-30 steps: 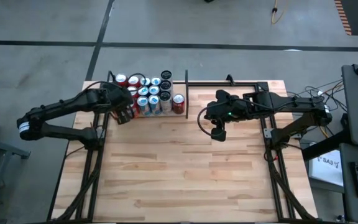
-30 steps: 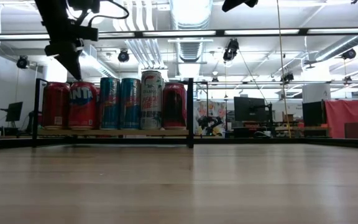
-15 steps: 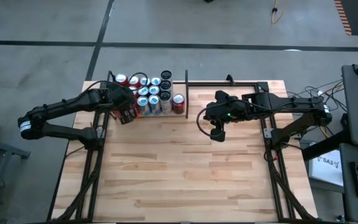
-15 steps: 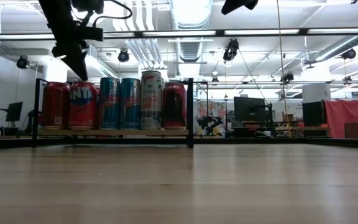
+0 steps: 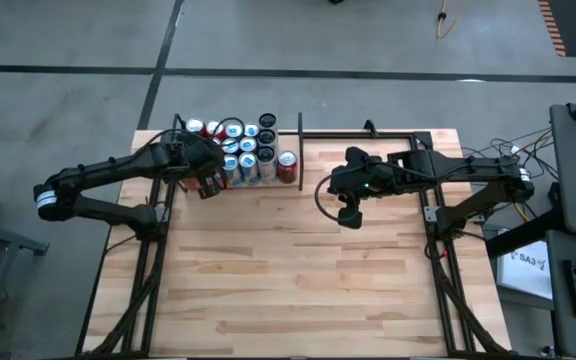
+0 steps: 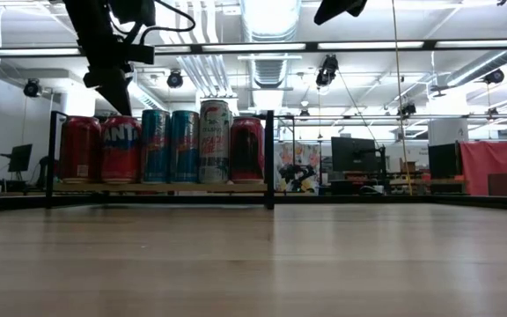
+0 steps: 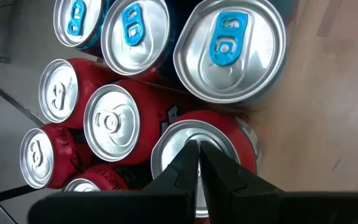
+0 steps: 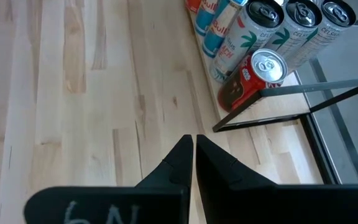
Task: Place canned beverage on shelf
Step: Adjust the soda cans on the shelf, then return to Home Position
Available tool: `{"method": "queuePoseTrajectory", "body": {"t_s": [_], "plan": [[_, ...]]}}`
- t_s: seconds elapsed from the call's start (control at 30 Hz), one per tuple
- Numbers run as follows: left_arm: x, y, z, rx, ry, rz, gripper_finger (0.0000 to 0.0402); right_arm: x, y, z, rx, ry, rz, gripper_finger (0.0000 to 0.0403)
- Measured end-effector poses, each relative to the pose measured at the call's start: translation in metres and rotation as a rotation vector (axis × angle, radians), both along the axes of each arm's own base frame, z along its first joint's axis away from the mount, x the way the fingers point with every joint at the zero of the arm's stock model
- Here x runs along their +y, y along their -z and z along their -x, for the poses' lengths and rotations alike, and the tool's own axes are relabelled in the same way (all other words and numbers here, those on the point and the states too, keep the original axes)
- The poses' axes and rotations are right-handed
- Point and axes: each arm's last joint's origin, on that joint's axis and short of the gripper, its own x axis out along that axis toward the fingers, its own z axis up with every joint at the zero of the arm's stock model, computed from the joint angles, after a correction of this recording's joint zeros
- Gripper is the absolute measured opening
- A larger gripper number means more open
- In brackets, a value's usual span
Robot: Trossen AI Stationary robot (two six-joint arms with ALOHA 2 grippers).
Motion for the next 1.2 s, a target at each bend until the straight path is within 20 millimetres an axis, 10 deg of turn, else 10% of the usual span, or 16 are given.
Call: {"method": "queuePoseTrajectory", "body": {"t_s": [0.6,0.93,1.2], "plan": [[-0.010,-0.033,0.013,-0.230,-0.065,-0.025,0.0000,0.000,0.001,-0.006,-0.062,-0.004,0.015,0.0009],[-0.069,-0.045,0.018,-0.646,0.231,0.196,0.0000,0.005,0.031,-0.004,-0.174,-0.127,0.047,0.0009],[-0.105,-0.032,0.034,-0.738,0.390,0.049,0.0000,0.004,0.048,0.031,-0.333,-0.167,0.051,0.0009]]}}
